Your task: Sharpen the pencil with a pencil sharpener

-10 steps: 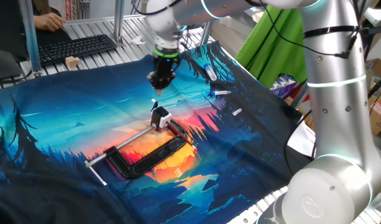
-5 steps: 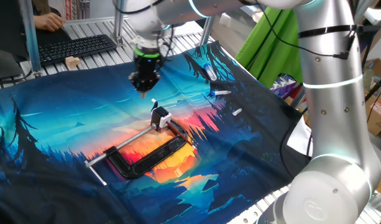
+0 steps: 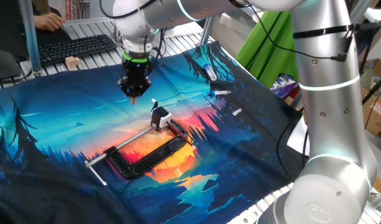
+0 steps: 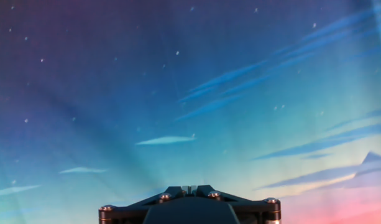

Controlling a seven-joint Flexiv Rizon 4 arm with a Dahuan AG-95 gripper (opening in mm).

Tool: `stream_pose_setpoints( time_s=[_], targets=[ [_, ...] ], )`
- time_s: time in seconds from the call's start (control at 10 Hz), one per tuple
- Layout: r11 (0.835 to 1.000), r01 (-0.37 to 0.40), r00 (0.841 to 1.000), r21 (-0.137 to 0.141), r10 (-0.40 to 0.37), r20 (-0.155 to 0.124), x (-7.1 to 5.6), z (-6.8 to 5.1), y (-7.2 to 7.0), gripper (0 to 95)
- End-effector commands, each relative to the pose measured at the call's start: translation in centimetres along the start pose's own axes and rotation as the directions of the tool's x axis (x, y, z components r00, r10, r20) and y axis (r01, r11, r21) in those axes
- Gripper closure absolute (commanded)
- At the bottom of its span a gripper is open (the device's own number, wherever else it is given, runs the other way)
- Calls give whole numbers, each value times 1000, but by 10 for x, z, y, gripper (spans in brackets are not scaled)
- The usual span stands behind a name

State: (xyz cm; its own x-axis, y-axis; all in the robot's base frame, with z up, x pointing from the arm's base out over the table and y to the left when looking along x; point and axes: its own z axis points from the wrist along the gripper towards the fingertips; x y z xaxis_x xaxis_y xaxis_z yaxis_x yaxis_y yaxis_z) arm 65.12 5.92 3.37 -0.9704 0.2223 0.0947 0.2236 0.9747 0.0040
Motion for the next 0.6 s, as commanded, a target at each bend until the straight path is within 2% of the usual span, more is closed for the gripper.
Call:
stream_pose_setpoints(
  time_s=[0.1, 0.2, 0.3, 0.4, 0.6],
  targets=[
    [999, 43, 999, 1, -43, -8, -6, -3, -13, 950],
    [998, 61, 998, 1, -61, -9, -9, -6, -21, 950],
    [998, 61, 998, 3, -61, -8, -9, -9, -24, 950],
    [998, 59, 998, 11, -59, -8, -5, -16, -29, 760],
    [998, 55, 998, 16, -55, -6, -2, -22, -33, 760]
  ],
)
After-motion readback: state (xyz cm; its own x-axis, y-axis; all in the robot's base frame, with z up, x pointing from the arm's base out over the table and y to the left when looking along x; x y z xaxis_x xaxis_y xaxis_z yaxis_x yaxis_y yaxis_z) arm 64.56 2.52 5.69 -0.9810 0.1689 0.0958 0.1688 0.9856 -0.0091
